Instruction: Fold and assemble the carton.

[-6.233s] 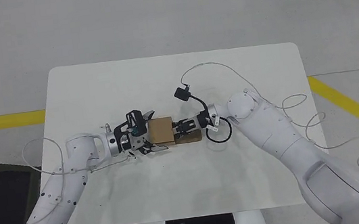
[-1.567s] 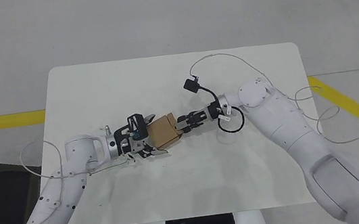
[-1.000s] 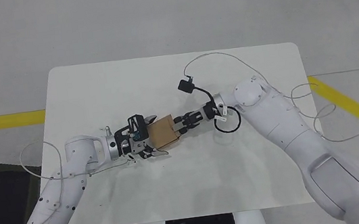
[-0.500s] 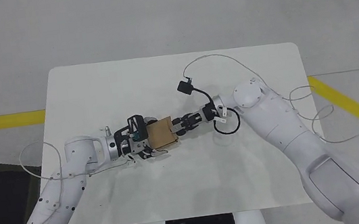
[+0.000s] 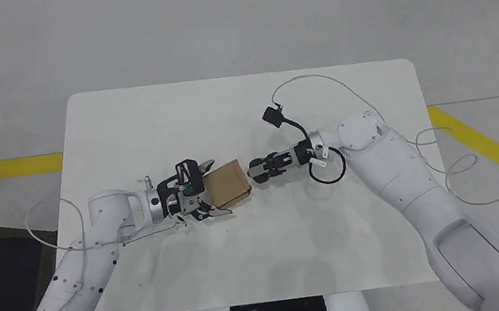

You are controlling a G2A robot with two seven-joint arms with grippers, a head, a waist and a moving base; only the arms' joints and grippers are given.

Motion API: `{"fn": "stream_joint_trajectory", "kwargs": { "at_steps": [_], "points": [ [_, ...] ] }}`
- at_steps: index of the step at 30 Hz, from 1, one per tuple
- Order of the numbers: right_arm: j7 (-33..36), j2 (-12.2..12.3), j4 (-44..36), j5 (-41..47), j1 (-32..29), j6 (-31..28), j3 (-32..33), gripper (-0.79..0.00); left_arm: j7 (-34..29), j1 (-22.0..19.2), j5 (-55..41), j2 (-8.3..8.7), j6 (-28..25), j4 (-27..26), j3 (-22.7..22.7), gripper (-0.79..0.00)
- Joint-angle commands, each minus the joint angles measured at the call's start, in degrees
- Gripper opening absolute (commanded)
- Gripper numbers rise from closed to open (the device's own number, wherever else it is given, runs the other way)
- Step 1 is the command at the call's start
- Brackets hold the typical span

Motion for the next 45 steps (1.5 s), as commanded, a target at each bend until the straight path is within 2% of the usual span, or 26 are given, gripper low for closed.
{"fn": "stream_joint_trajectory", "kwargs": {
  "at_steps": [1,13,20,24,29,31,32,33,34,39,45],
  "points": [
    [-0.58,0.17,-0.49,-0.8,-0.23,0.02,0.18,-0.785,-0.03,0.01,0.0,0.0,0.01,-0.03,0.02,0.0],
    [-0.44,-0.9,-4.36,-1.68,-0.51,0.32,-2.34,-0.785,-0.2,0.15,-0.19,-0.04,0.17,-0.33,0.28,0.0],
    [-2.3,-1.29,-3.44,-1.67,0.06,-0.62,-2.37,-0.785,-0.21,0.04,-0.27,-0.06,0.29,-0.87,0.31,0.0],
    [-2.44,-0.22,-3.34,-3.03,0.84,-1.4,-0.07,-0.785,1.0,0.65,-2.91,0.27,-0.66,-2.6,-1.67,0.0],
    [-3.33,1.77,-5.52,-4.57,-0.62,-2.15,3.82,-0.785,-0.45,3.74,-6.53,1.33,-1.22,-5.84,-7.03,0.0],
    [-5.0,2.46,-6.81,-5.21,-1.76,-2.52,5.32,-0.625,-0.74,5.22,-8.79,1.75,-1.97,-6.91,-9.27,0.0],
    [-6.05,2.79,-7.68,-5.96,-2.24,-3.08,6.02,-0.443,-0.88,5.93,-9.95,1.93,-2.32,-7.37,-10.31,0.0],
    [-7.14,3.09,-8.3,-6.27,-2.94,-3.37,6.73,-0.154,-0.99,6.55,-11.27,2.1,-2.55,-7.74,-11.41,0.0],
    [-8.27,3.41,-8.93,-7.24,-3.37,-3.63,7.42,0.0,-1.37,6.99,-12.1,2.28,-2.52,-8.12,-12.59,0.0],
    [-13.76,4.55,-12.11,-9.24,-5.45,-7.53,10.67,0.0,-3.71,7.57,-14.85,2.96,0.27,-8.63,-18.26,0.0],
    [-21.42,5.51,-12.71,-14.22,-6.54,-13.72,13.81,0.0,-5.4,5.25,-14.66,3.14,2.69,-6.89,-20.27,0.0]
  ]
}}
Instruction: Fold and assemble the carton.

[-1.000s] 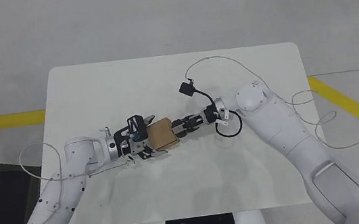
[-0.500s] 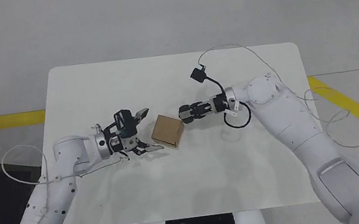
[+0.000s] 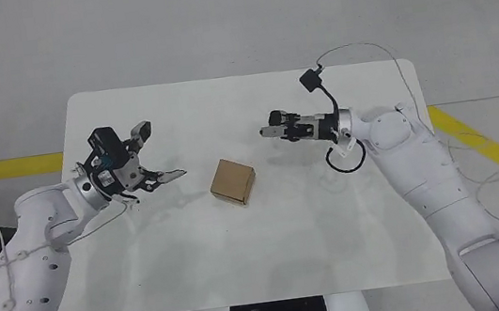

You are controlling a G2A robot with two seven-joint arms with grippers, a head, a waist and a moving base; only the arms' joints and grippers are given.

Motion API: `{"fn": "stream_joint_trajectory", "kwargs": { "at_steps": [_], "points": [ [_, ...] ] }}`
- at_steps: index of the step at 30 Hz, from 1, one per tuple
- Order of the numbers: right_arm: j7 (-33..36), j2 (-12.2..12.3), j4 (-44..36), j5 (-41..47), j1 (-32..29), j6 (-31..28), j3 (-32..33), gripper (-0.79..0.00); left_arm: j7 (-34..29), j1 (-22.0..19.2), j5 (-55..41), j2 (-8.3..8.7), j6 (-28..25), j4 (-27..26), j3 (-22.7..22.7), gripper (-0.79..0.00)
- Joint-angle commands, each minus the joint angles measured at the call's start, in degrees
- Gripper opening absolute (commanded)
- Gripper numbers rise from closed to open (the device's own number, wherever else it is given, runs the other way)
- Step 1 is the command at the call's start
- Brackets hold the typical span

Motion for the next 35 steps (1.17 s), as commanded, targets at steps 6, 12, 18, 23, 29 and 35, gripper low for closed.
{"fn": "stream_joint_trajectory", "kwargs": {
  "at_steps": [6,12,18,23,29,35],
  "points": [
    [-10.8,0.9,0.69,-10.56,0.37,-4.79,3.17,0.0,0.62,-3.92,1.25,-0.07,1.0,4.67,0.04,0.0],
    [-21.19,1.9,-1.69,-23.64,0.69,-6.06,6.59,0.0,2.32,-7.01,2.78,-0.06,1.2,8.65,-0.04,0.0],
    [-26.64,2.54,-3.37,-31.56,0.7,-5.27,8.57,0.0,3.07,-8.38,3.29,0.04,0.11,10.6,-0.2,-0.001],
    [-26.71,2.56,-3.43,-31.8,0.75,-5.16,8.65,0.0,3.05,-8.42,3.17,0.05,-0.03,10.75,-0.16,-0.001],
    [-26.71,2.56,-3.43,-31.78,0.75,-5.17,8.65,0.0,3.05,-8.41,3.18,0.05,-0.02,10.74,-0.17,-0.001],
    [-26.71,2.56,-3.43,-31.78,0.75,-5.17,8.65,0.0,3.05,-8.41,3.18,0.05,-0.02,10.74,-0.17,0.0]
  ]
}}
